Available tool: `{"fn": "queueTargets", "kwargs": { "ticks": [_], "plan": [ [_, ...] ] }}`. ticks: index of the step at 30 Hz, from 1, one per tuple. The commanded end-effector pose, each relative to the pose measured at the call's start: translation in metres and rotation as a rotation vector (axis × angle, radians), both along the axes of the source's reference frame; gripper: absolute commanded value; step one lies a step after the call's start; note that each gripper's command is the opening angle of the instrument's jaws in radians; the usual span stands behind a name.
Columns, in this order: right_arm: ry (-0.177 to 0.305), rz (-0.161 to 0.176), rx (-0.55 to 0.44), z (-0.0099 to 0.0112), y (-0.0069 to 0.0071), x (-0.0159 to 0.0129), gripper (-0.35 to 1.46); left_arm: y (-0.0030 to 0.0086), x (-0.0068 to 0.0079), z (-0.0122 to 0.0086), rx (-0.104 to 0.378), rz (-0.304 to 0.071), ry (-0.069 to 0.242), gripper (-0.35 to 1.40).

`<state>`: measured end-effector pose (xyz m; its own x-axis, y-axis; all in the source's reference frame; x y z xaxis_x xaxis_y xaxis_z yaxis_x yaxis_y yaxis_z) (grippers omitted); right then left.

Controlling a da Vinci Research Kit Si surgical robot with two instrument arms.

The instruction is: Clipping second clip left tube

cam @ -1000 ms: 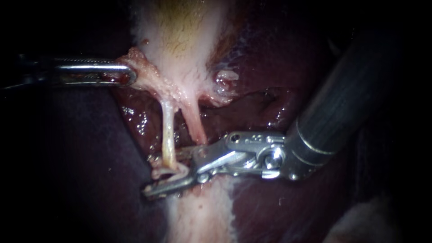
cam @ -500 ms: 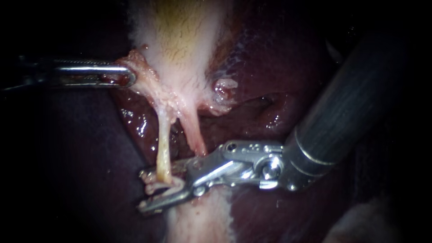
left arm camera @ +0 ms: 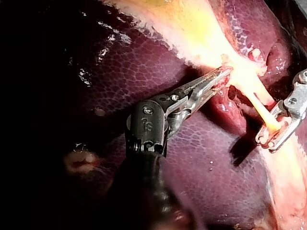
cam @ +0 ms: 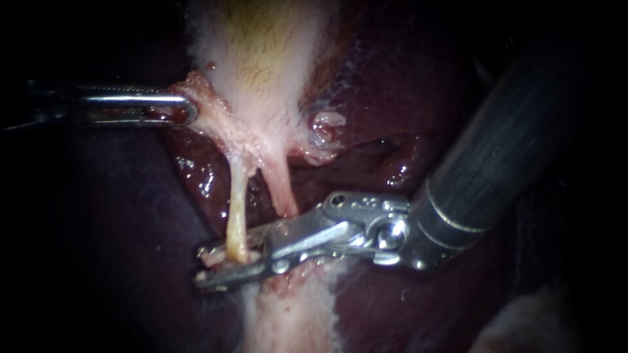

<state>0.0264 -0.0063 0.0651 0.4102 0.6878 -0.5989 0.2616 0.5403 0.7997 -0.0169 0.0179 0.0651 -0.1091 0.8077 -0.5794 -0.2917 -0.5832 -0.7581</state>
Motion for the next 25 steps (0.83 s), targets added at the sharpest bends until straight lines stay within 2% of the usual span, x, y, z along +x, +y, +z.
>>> {"fn": "queueTargets", "kwargs": {
  "ticks": [1, 8, 13, 25],
  "plan": [
    [0.0, 0.0, 0.0, 0.0, 0.0, 0.0, -0.06, 0.0, 0.0, 0.0, 0.0, 0.0, 0.0, -0.35],
    [-0.005, -0.002, 0.003, 0.0001, -0.0001, -0.0002, -0.35, 0.0, 0.0, 0.0, 0.0, 0.0, 0.0, -0.35],
    [-0.064, -0.037, -0.025, 0.0003, 0.0, -0.0006, -0.35, 0.0, 0.0, 0.0, 0.0, 0.0, 0.0, -0.35],
    [-0.064, -0.037, -0.025, 0.0007, 0.0002, -0.0008, -0.35, -0.0001, 0.0, 0.0001, -0.001, 0.0, 0.001, -0.35]
  ]
}}
